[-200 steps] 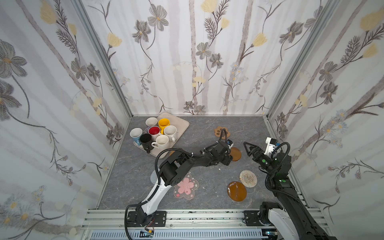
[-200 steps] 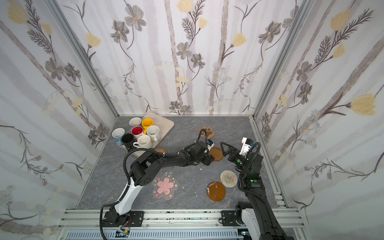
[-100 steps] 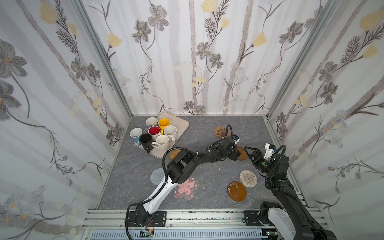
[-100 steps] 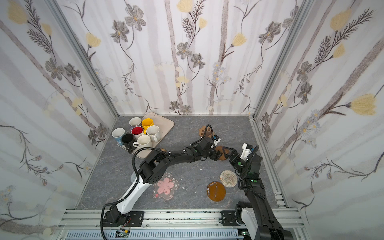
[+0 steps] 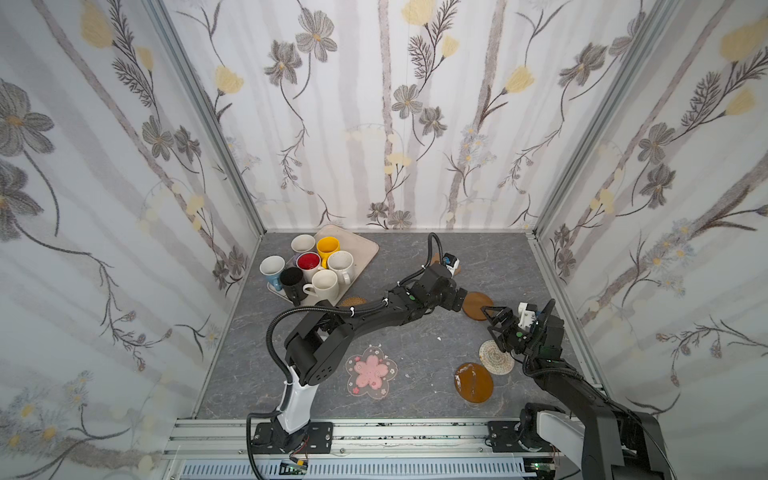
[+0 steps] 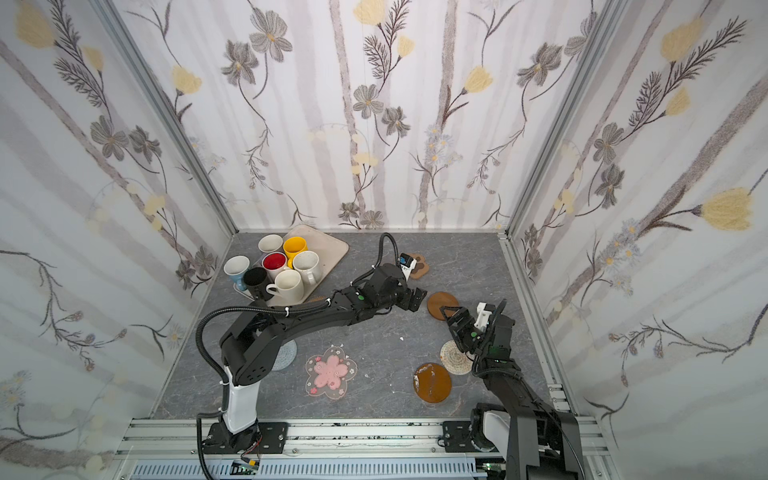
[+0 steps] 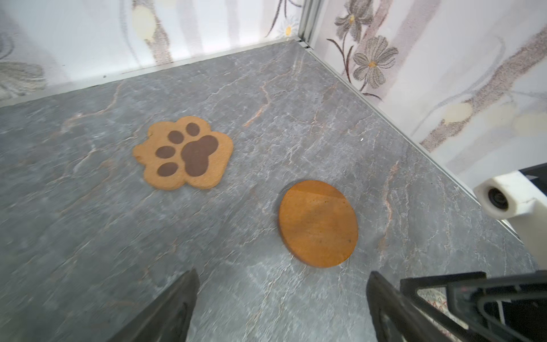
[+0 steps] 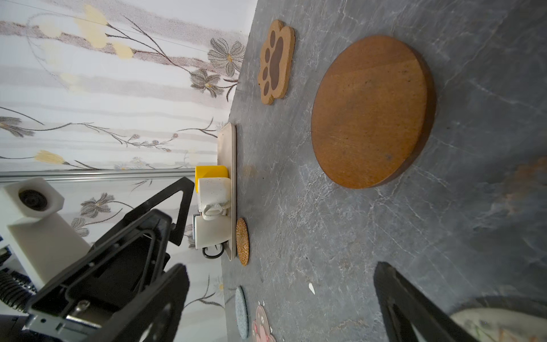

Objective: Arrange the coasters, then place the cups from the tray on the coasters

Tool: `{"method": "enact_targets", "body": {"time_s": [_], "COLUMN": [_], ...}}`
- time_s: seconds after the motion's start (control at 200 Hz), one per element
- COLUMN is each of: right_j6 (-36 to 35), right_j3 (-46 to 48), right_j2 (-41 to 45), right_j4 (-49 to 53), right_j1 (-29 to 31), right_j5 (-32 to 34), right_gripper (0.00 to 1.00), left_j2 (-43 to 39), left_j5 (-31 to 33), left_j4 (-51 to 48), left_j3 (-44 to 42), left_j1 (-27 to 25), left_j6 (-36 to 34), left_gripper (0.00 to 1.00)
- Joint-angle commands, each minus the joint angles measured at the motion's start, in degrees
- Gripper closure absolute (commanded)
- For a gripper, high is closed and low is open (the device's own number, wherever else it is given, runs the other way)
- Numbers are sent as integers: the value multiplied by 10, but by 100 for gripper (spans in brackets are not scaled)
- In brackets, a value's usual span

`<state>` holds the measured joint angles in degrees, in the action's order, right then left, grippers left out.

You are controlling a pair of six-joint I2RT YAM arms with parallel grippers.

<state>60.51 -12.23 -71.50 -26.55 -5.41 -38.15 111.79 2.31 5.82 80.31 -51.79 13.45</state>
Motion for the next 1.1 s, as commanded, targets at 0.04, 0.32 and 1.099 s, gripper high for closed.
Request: {"method": "enact_targets", "body": {"time_s": [0.04,0.32,1.099], "right_j6": [26,48,101], "right_j3": [-3,-17,-104], "right_j2": [-49,-133,-330], "right_j4": [-82,-136,-234], "right_j1": [11,22,33], "right_j5": [-23,-5,52], "right_gripper": [4,6,13], "left_j2": [-60,-147,-160], "left_j5": [36,64,48], "left_j4": [16,20,75], "left_j3": [-58,-183,-248], "left_j1": [9,11,30], "left_j6": [40,73,101], "left_gripper": [7,5,9]}}
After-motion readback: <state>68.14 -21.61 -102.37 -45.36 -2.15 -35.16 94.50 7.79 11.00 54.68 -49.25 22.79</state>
